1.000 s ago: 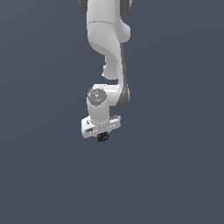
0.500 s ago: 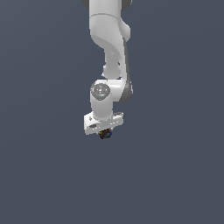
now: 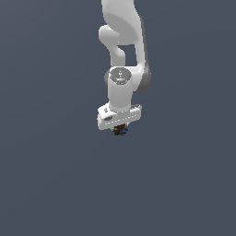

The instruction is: Pick up the object and move it to a goal position.

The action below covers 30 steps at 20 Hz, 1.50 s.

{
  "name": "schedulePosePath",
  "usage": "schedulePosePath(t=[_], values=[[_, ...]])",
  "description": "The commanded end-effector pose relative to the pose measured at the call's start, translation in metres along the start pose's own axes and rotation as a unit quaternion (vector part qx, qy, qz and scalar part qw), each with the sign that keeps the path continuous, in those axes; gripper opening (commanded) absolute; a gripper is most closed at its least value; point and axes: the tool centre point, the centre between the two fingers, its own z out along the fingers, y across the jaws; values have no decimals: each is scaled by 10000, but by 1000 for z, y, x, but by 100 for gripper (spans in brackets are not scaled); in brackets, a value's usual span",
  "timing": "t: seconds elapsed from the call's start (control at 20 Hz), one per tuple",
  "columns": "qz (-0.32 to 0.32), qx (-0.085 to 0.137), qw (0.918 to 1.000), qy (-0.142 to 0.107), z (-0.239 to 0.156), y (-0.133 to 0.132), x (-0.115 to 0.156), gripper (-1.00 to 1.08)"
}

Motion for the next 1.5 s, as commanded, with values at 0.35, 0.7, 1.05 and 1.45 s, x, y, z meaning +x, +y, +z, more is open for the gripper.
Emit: schedulePosePath(t=[0.35, 0.7, 1.05, 1.45], values=[[-4, -11, 10000, -2, -88, -76, -12, -100], [-6, -11, 10000, -10, -156, -133, -20, -100], [-6, -4, 10000, -14, -214, -182, -25, -100], [-4, 8, 10000, -16, -252, -213, -26, -100]])
